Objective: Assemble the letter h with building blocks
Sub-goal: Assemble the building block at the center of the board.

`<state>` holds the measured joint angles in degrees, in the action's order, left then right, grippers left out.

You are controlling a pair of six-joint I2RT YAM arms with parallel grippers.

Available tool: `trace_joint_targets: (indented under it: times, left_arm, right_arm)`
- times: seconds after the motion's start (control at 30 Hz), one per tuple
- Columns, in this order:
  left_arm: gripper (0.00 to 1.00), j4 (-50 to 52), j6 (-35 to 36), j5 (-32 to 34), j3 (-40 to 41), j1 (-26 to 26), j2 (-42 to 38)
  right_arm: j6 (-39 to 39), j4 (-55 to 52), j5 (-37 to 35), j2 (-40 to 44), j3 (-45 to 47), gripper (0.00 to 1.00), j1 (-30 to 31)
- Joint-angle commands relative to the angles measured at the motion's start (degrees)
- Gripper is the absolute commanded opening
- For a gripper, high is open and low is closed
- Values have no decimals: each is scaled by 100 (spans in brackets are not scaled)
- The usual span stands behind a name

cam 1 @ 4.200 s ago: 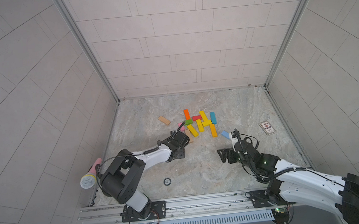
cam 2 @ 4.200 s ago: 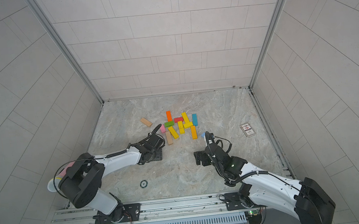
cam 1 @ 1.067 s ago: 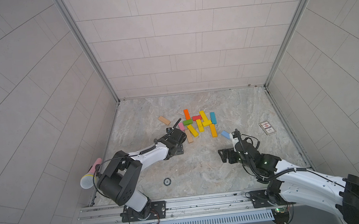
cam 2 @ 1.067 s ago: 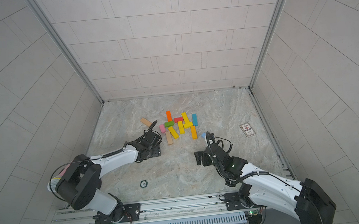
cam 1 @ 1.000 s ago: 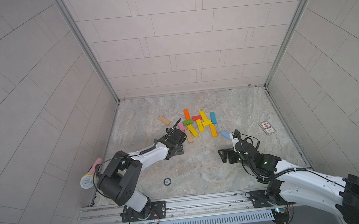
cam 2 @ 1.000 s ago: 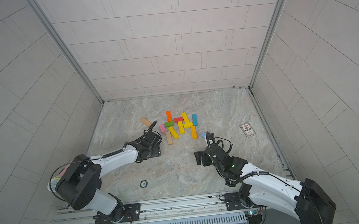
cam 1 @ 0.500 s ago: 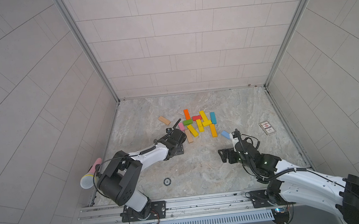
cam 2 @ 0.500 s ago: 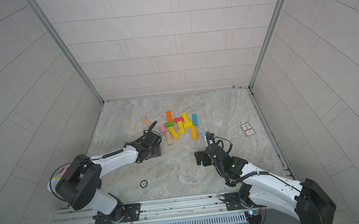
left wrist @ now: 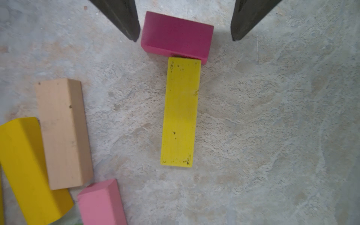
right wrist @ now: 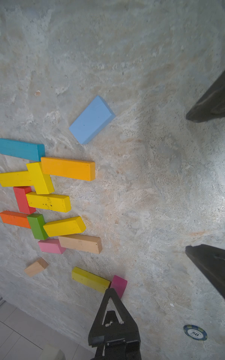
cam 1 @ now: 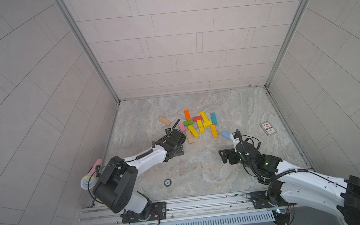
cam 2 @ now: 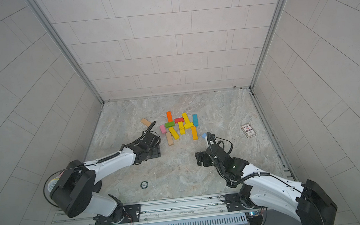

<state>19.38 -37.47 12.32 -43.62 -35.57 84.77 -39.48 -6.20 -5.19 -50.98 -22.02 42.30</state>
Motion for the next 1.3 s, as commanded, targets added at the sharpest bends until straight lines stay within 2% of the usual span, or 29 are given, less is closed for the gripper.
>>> trace_joint_targets:
  times: [0.0,0.1,0.23,0.37,0.63,1.27]
  left_arm:
    - [82,-311,52,-274,265,-34,-297]
    - [82,-663,45,-637,441,-32,-455]
    - [82,-518,-4,-595,420,-26,-545]
    - [81,-607,-225,-955,524,-71,-754]
    - [81,-441,-686,-706,655,-537,-904]
    - [81,-1137,-893,-804,754,-661,1]
  right_arm:
    - [-58,-27,-17,70,93,100,-29]
    - [-51,-35,-17,87,94,100,-23]
    - [-55,-40,-17,113,95,100,-25]
    - [-57,-54,-36,141,93,100,-28]
    - [-60,-67,-60,159,94,100,-29]
    - [-69,-133,-96,255,105,100,-37]
